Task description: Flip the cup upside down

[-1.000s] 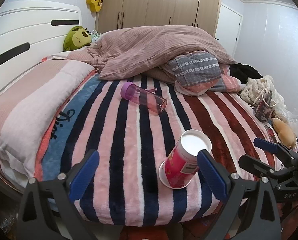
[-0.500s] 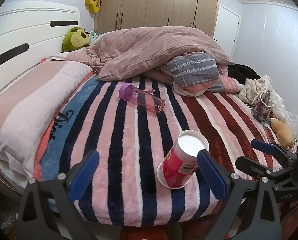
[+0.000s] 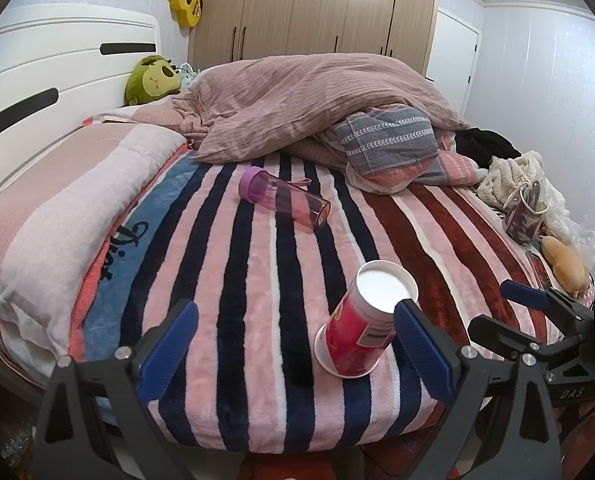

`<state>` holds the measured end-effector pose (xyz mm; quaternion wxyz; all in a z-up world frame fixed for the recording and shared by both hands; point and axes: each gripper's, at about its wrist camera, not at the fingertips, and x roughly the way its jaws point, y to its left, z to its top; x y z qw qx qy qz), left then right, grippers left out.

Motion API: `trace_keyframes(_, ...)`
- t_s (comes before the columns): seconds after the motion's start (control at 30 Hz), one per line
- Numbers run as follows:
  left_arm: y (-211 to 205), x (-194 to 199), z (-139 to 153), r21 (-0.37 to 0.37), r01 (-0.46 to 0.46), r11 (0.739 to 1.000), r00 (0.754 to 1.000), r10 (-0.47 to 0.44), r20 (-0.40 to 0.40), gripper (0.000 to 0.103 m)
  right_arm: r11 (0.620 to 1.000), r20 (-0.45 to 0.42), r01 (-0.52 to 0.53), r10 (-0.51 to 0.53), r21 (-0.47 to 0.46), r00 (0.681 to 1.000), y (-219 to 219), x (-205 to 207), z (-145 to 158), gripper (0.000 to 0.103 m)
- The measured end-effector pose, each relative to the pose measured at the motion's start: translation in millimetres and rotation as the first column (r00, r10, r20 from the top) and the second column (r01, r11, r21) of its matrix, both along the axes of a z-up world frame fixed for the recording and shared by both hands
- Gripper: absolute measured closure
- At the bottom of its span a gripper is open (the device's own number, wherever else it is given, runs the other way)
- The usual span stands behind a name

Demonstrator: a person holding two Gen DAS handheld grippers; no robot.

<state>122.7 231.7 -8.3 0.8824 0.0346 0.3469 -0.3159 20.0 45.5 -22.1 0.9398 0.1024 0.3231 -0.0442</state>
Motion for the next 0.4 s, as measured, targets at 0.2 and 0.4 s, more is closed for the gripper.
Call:
trace_keyframes(0.2, 1.6, -0.3, 2.2, 0.003, 0.000, 1.000, 1.000, 0.000, 0.001, 0.006, 1.000, -0.002, 0.001, -0.001, 0.001, 1.000, 1.1, -0.1, -0.3, 0.000)
trace_keyframes(0.4, 0.9, -0.2, 2.3, 0.011, -0.004, 1.000, 1.000, 0.004, 0.004, 0.006, 1.000, -0.002, -0.001, 0.001, 0.004, 1.000, 2.3, -0.2, -1.0, 0.000)
